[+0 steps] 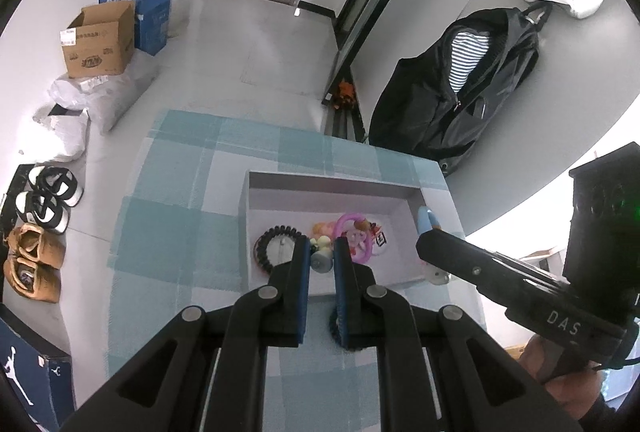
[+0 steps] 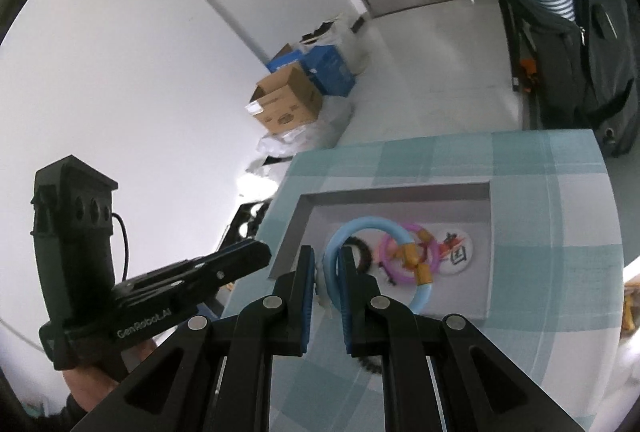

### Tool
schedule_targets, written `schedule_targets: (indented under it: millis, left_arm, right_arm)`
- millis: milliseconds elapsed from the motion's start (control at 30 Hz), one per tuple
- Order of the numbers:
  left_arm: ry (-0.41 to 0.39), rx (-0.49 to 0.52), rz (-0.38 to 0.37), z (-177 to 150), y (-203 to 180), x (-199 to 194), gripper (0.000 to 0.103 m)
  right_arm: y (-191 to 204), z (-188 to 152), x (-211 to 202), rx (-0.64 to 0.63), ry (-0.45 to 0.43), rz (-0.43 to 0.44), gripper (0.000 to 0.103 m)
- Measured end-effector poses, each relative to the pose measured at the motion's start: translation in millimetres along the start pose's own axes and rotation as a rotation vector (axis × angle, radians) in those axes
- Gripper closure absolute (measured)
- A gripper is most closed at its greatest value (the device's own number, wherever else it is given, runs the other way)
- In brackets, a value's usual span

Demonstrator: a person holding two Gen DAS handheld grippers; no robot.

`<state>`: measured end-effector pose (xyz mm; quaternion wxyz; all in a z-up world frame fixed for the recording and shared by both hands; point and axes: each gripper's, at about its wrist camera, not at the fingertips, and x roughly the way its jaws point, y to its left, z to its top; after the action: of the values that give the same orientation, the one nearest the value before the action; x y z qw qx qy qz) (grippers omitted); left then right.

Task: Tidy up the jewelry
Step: 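Carry the figurine and blue bangle over the grey box with both grippers, then open both grippers to drop the figurine and blue bangle into the box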

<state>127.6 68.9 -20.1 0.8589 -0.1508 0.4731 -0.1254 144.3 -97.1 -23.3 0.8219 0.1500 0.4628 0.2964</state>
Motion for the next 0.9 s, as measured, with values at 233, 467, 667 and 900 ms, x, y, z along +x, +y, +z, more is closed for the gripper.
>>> schedule_targets:
  millis: [233,467,667,900]
  left_arm:
    - [0.047,-0.032,-0.027,9.7,2.6,21.3,0.096]
    - [0.057,-0.067,-0.082,16.7,5.2,31.7,0.096]
    - [0.070,-0.075,-0.098,20.4,-0.3,38.1,0.056]
    - [0.003,-0.059,-0.109,18.6,-3.4,18.5,0.032]
  right_arm:
    - [-18.9,10.6,13.1,0.073,0.011,0.008,0.092]
    - [-33.2,19.0,19.4,0.120,0.022,0.007,0.092]
    - [-44.5,15.0,24.3,0.180,0.059,0.015,0.074]
    - [-46.3,14.6,2.8,0.174,0.014,0.001,0.043]
